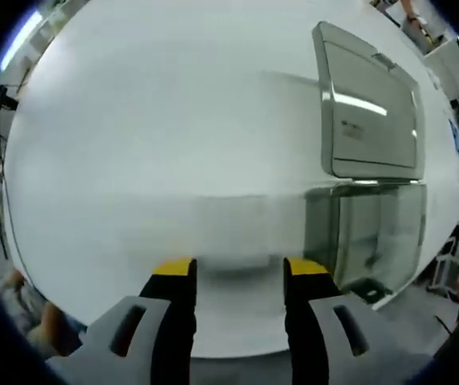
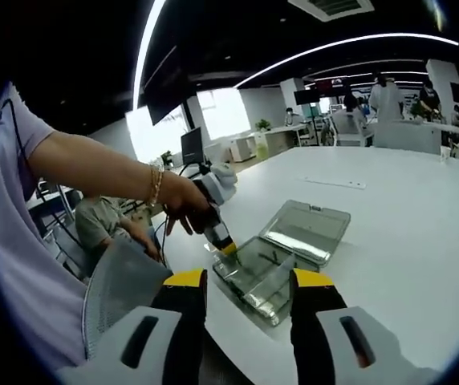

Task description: Insert the divider into the dual guide fixture by aligning both edges with the guide slots and pushing it downward to the bottom, including one-sided entry, uneven engagement, binding, and posture correction.

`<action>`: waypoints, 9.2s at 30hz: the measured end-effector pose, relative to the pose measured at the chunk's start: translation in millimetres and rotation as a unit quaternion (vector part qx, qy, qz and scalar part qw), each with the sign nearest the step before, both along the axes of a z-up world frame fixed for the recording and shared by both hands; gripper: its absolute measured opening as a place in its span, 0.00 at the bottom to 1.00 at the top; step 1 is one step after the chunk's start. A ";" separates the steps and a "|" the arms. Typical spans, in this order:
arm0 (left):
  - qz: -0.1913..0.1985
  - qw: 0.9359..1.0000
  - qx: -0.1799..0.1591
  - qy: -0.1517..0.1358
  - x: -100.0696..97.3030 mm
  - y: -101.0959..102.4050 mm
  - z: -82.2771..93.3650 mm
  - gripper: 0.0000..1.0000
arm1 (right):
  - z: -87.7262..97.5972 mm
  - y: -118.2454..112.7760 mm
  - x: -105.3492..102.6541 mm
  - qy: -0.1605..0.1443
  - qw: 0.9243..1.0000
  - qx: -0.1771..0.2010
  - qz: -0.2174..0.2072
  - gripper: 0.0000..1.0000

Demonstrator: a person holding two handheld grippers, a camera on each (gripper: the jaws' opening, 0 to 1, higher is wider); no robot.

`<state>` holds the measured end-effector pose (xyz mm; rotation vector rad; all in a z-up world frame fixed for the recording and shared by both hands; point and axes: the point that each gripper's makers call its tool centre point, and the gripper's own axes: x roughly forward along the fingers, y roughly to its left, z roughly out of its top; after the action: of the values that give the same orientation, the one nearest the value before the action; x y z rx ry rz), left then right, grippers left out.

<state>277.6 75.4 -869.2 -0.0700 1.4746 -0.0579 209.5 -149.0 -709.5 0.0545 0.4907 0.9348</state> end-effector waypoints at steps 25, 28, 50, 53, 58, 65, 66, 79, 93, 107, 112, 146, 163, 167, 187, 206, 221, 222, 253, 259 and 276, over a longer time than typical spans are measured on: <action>0.021 0.998 0.054 0.005 -0.3 4.8 -3.6 0.40 | 1.0 -3.4 0.4 0.002 1.000 0.008 -0.011 0.35; 0.025 0.998 0.054 0.008 -0.4 4.7 -3.9 0.39 | 1.3 -3.8 1.0 0.001 1.000 0.007 -0.012 0.35; 0.014 0.998 0.054 0.011 -1.5 3.0 -4.4 0.31 | 6.4 -6.8 5.0 -0.003 1.000 0.004 -0.016 0.34; 0.012 0.998 0.054 0.009 -0.7 2.9 -4.4 0.31 | 7.2 -6.7 5.8 -0.004 1.000 0.003 -0.017 0.34; 0.005 0.998 0.054 0.007 -0.3 2.5 -4.0 0.31 | 8.6 -7.1 5.9 -0.006 1.000 0.002 -0.017 0.34; 0.004 0.999 0.048 0.006 0.2 2.2 -1.9 0.30 | 9.3 -9.2 5.4 -0.005 1.000 0.002 -0.020 0.34; 0.006 0.999 0.046 0.003 1.7 2.1 -0.1 0.30 | 9.2 -9.0 5.1 -0.005 1.000 0.001 -0.020 0.34; 0.013 1.000 0.023 -0.008 1.1 -1.8 0.4 0.30 | 10.7 -6.5 4.0 -0.006 1.000 -0.004 -0.017 0.34; 0.024 0.999 0.002 -0.025 1.6 2.0 3.2 0.30 | 9.8 -4.7 3.2 -0.005 1.000 -0.010 -0.015 0.33; 0.034 0.998 -0.022 -0.051 3.1 8.0 10.2 0.30 | 10.2 -0.1 3.1 -0.004 1.000 -0.010 -0.010 0.33; 0.041 0.995 -0.049 -0.073 5.4 3.3 17.6 0.30 | 10.1 2.6 2.5 -0.004 1.000 -0.010 -0.007 0.33; 0.055 0.936 -0.247 -0.245 15.3 -65.5 127.1 0.30 | 24.5 15.4 11.6 -0.001 1.000 -0.029 -0.009 0.29; 0.057 0.893 -0.379 -0.236 3.4 -163.3 157.6 0.30 | 28.6 9.6 15.8 -0.001 0.998 -0.054 -0.033 0.25; 0.047 0.891 -0.391 -0.228 -2.0 -176.2 161.8 0.30 | 29.5 11.5 16.2 -0.004 0.998 -0.057 -0.033 0.24; 0.023 0.879 -0.424 -0.216 -17.6 -206.3 176.0 0.30 | 32.9 8.7 24.3 -0.007 0.997 -0.055 -0.054 0.19; 0.032 0.874 -0.439 -0.207 -21.4 -214.5 177.7 0.30 | 29.7 3.3 30.2 0.002 0.996 -0.059 -0.072 0.10; 0.035 0.869 -0.450 -0.202 -22.7 -220.7 180.5 0.30 | 27.6 0.5 34.3 0.011 0.995 -0.057 -0.084 0.03; 0.035 0.869 -0.451 -0.201 -22.5 -220.6 180.4 0.30 | 27.8 0.7 34.1 0.013 0.995 -0.055 -0.086 0.03; 0.058 0.868 -0.431 -0.241 7.2 -204.2 178.8 0.53 | 33.1 3.6 37.5 0.008 0.993 -0.078 -0.087 0.00; 0.067 0.867 -0.433 -0.238 10.4 -200.7 177.7 0.54 | 35.3 2.1 39.4 0.007 0.993 -0.074 -0.090 0.00; 0.089 0.855 -0.478 -0.179 0.2 -211.2 181.7 0.34 | 33.2 5.7 38.4 0.011 0.994 -0.079 -0.076 0.00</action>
<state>277.7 -135.8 -687.5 -0.9564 0.9359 -0.6230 247.9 -143.3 -676.4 -0.0404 0.5717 0.7456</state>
